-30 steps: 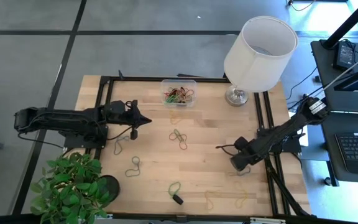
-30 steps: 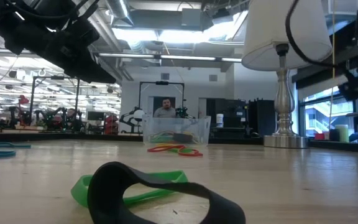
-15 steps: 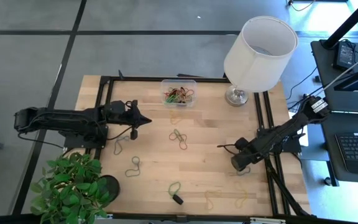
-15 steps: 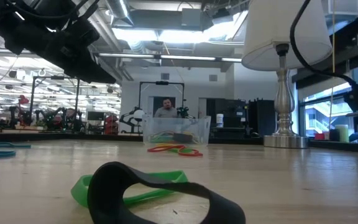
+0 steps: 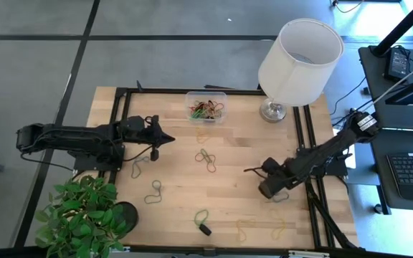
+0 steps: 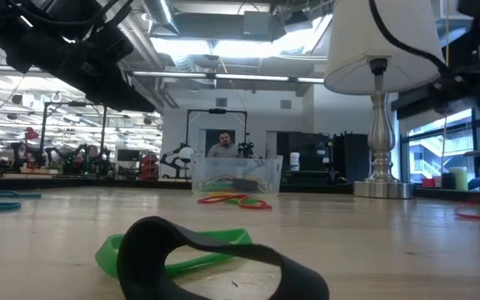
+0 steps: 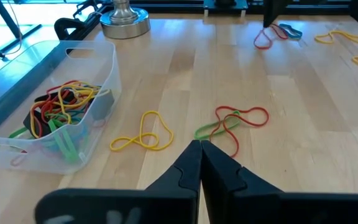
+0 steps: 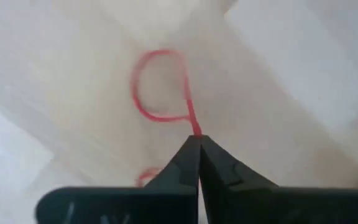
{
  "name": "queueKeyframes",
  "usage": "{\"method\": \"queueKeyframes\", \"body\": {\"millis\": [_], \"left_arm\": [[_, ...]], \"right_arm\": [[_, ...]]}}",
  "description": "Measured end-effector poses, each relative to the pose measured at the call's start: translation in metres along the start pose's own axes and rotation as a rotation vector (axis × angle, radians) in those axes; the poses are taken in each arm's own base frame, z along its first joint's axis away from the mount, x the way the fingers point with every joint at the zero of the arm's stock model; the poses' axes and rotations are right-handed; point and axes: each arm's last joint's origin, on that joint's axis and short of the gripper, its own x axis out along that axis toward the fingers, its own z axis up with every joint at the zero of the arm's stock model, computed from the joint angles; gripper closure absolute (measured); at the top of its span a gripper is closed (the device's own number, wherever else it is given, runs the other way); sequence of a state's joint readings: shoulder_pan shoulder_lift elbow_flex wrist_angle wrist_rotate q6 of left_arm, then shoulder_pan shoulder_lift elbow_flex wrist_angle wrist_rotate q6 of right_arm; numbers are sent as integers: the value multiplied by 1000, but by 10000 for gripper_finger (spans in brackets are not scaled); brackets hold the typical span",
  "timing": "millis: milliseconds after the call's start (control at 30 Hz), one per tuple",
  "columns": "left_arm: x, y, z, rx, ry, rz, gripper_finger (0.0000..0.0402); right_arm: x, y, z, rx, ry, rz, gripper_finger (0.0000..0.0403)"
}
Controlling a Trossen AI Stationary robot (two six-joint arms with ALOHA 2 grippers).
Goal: Pick and place rubber bands into bin
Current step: Put the red rubber band into the transparent bin
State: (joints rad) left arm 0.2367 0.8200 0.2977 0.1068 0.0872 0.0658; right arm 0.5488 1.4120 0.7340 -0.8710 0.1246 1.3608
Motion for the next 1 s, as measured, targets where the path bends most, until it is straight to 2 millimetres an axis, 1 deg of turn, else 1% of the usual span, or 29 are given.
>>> {"method": "queueKeyframes", "body": {"millis": [67, 167, 300, 400, 533, 633, 733, 800, 867, 933, 1000], "left_arm": [[0, 0, 0, -2, -1, 0, 398], [0, 0, 0, -18, -2, 0, 400], [0, 0, 0, -15, -2, 7, 399], [0, 0, 0, -8, -2, 7, 400], [0, 0, 0, -8, -2, 8, 399], [0, 0, 0, -8, -2, 7, 399], [0, 0, 0, -7, -2, 7, 400], [0, 0, 0, -8, -2, 8, 400], [0, 0, 0, -7, -2, 7, 399], [0, 0, 0, -7, -2, 8, 398], [0, 0, 0, -7, -2, 8, 400]], "right_arm": [[-6, 2, 6, -34, -54, -18, 400], [-21, 12, 19, -99, -199, 6, 399], [-46, 21, 44, -169, -358, -2, 401], [-67, 25, 69, -193, -431, 9, 401], [-97, 27, 108, -238, -543, 42, 401], [-118, 23, 141, -244, -651, 73, 401], [-135, 13, 170, -256, -760, 75, 402], [-141, 5, 189, -281, -812, 65, 402], [-142, -3, 207, -283, -852, 75, 402], [-140, -9, 226, -285, -876, 98, 402], [-132, -15, 244, -288, -860, 104, 403]]}}
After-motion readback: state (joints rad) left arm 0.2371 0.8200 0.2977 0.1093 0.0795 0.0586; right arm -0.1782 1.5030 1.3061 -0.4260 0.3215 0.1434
